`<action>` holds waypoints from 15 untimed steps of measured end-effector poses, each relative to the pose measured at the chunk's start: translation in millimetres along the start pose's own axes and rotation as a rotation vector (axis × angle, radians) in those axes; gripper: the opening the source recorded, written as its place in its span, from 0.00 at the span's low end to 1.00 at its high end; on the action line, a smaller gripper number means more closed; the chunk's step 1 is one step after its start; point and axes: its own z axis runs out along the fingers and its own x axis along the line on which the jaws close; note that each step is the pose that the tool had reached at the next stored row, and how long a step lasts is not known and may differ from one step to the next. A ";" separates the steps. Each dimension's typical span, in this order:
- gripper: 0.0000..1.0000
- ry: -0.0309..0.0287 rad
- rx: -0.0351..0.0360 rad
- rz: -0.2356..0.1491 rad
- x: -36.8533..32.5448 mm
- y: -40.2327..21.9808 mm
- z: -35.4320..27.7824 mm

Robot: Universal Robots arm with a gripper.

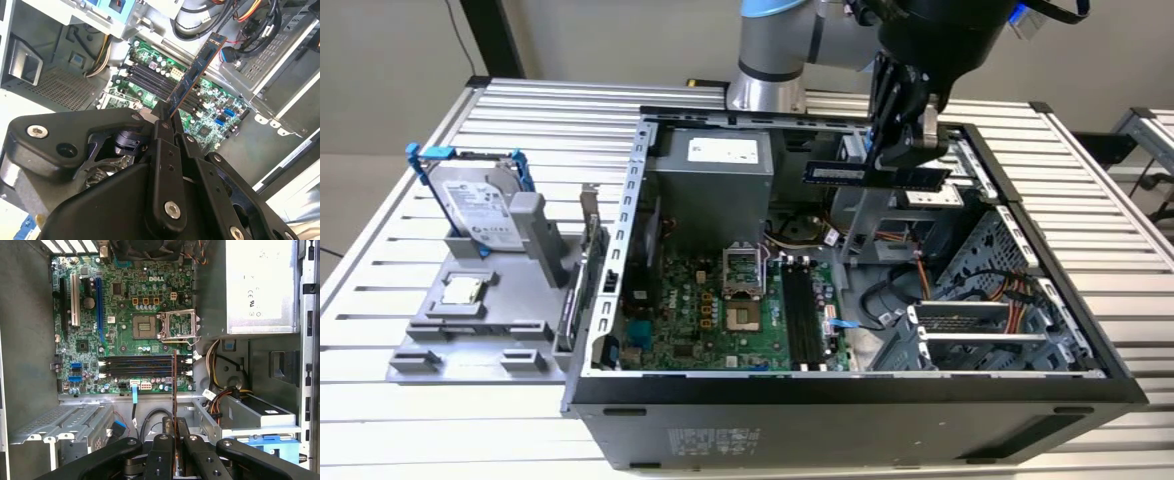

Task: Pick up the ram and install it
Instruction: 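Pick up the ram and move it above insertion slot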

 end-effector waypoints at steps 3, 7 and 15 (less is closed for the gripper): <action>0.00 0.0000 0.0000 0.001 0.0 0.0 0.0; 0.00 -0.0002 0.0007 0.018 0.0 0.0 0.0; 0.00 -0.0014 0.0046 0.123 0.0 0.0 0.0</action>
